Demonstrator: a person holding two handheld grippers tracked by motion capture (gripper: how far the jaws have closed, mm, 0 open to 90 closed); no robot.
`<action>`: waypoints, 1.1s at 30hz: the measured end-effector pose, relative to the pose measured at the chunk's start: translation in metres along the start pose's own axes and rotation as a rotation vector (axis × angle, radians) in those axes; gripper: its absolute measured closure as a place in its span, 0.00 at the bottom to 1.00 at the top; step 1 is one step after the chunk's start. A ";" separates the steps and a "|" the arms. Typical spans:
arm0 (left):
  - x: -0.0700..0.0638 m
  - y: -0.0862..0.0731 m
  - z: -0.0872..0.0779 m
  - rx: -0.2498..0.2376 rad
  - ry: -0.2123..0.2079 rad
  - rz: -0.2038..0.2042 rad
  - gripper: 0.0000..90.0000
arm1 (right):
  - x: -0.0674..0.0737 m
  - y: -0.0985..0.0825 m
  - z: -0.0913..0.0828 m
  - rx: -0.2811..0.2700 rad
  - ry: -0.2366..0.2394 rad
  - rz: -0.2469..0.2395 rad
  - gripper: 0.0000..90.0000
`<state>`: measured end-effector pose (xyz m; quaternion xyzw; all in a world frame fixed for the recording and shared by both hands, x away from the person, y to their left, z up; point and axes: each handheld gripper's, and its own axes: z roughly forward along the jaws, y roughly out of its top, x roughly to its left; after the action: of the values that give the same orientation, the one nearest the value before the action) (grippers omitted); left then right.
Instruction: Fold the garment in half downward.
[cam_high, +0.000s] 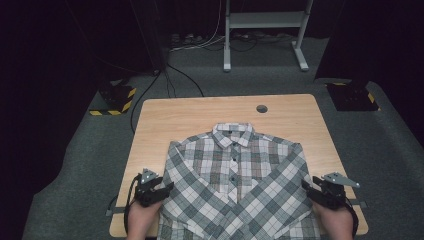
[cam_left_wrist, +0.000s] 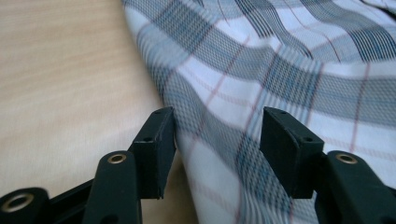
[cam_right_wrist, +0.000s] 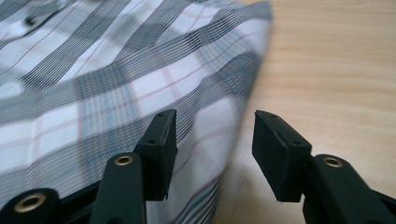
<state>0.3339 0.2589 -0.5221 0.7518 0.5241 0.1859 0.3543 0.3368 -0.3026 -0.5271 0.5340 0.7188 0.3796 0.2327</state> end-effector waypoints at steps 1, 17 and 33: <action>0.001 0.004 0.005 0.015 0.003 0.001 0.50 | -0.003 0.004 0.003 0.001 -0.006 0.013 0.56; 0.007 -0.007 0.011 0.011 -0.030 -0.026 0.87 | -0.001 0.006 0.024 0.069 0.013 -0.013 0.90; 0.000 -0.033 -0.017 0.007 -0.037 -0.042 0.67 | 0.007 -0.026 -0.013 0.055 0.039 -0.019 0.74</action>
<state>0.3013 0.2716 -0.5349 0.7453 0.5338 0.1624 0.3651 0.3100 -0.3035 -0.5391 0.5260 0.7382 0.3678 0.2074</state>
